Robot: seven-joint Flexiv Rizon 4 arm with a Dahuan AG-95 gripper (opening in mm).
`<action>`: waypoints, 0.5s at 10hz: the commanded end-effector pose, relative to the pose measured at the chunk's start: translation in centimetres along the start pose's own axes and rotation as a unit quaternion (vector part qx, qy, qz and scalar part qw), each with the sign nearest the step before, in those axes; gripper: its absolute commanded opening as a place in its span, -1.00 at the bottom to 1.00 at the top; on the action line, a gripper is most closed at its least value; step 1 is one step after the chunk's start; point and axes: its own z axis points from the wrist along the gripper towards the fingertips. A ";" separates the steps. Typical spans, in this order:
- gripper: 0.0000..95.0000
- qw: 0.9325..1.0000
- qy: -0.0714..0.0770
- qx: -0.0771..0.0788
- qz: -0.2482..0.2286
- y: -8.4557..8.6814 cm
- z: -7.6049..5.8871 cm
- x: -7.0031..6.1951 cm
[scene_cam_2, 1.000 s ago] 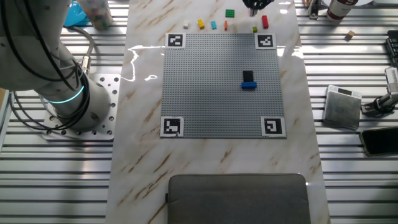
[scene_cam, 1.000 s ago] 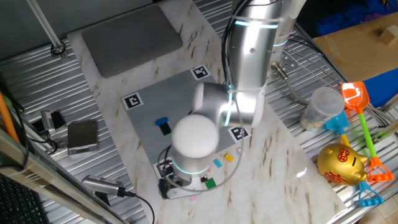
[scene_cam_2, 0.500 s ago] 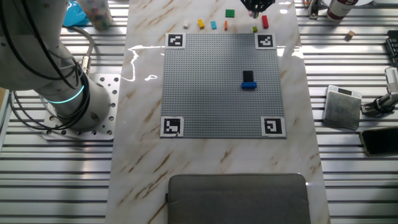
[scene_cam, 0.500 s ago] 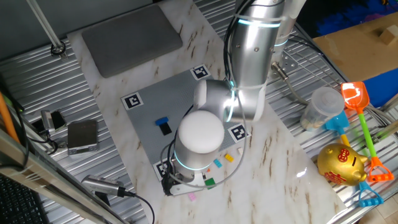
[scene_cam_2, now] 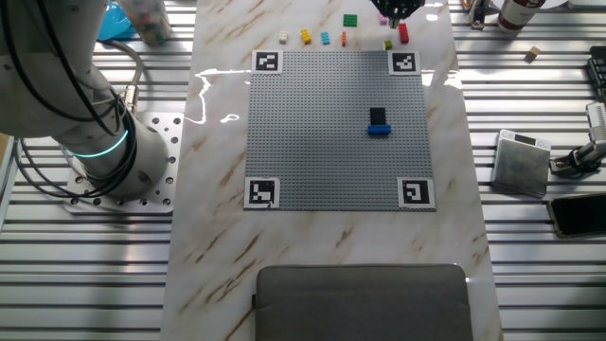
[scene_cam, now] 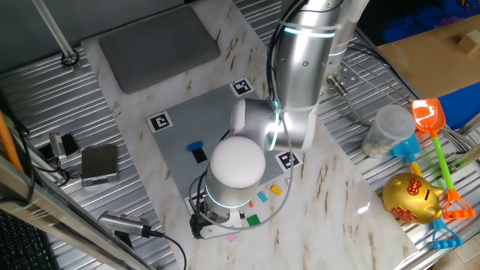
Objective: Build with small Lego blocks
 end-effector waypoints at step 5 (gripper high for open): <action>-0.60 1.000 -0.006 0.010 -0.018 -1.0 0.4 -0.5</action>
